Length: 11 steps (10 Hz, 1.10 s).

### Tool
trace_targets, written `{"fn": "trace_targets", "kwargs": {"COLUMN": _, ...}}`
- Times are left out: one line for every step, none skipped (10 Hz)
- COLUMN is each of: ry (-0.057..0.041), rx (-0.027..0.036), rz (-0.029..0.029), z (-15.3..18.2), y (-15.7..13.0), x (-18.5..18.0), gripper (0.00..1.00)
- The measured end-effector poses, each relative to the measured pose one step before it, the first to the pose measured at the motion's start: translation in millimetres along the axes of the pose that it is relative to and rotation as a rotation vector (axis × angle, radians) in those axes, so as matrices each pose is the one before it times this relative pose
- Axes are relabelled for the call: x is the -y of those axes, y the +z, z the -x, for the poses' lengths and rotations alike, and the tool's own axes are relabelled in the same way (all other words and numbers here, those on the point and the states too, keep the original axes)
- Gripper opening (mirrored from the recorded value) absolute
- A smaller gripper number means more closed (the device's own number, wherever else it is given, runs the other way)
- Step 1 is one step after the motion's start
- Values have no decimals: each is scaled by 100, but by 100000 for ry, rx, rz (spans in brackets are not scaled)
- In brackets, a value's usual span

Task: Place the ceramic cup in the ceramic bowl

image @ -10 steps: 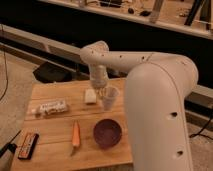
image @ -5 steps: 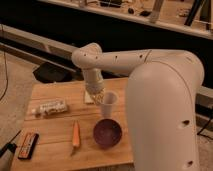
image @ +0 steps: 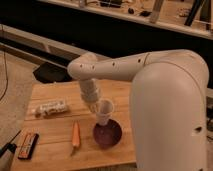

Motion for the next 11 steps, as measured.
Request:
{"fn": "trace_targets", "kwargs": {"ry": 2204, "rx": 997, "rz": 368, "z": -615, "y": 326, "x": 58, "gripper": 0}}
{"fn": "trace_targets", "kwargs": {"ry": 3182, "rx": 1709, "rz": 395, "z": -1315, "y": 285, "x": 466, "gripper": 0}}
{"fn": "trace_targets", "kwargs": {"ry": 1836, "rx": 758, "rz": 152, "z": -844, "y": 186, "x": 411, "gripper": 0}}
{"fn": "trace_targets", "kwargs": {"ry": 1461, "rx": 699, "rz": 241, "z": -706, "y": 146, "x": 351, "gripper": 0}}
{"fn": "trace_targets", "kwargs": {"ry": 1898, "rx": 828, "rz": 510, "z": -1410, "y": 450, "x": 520, "gripper": 0}}
{"fn": "trace_targets", "kwargs": {"ry": 431, "rx": 97, "rz": 363, "z": -663, "y": 266, "x": 97, "gripper": 0}}
{"fn": "trace_targets", "kwargs": {"ry": 35, "rx": 57, "rz": 438, "z": -1231, "y": 554, "x": 107, "gripper": 0}}
{"fn": "trace_targets", "kwargs": {"ry": -1522, "rx": 822, "rz": 83, "z": -650, "y": 559, "x": 91, "gripper": 0}}
{"fn": "trace_targets", "kwargs": {"ry": -2059, "rx": 1147, "rz": -255, "z": -94, "y": 391, "x": 73, "gripper": 0}}
{"fn": "trace_targets", "kwargs": {"ry": -2940, "rx": 1122, "rz": -690, "z": 198, "y": 520, "x": 214, "gripper": 0}}
{"fn": "trace_targets", "kwargs": {"ry": -2373, "rx": 658, "rz": -456, "z": 209, "y": 395, "x": 133, "gripper": 0}}
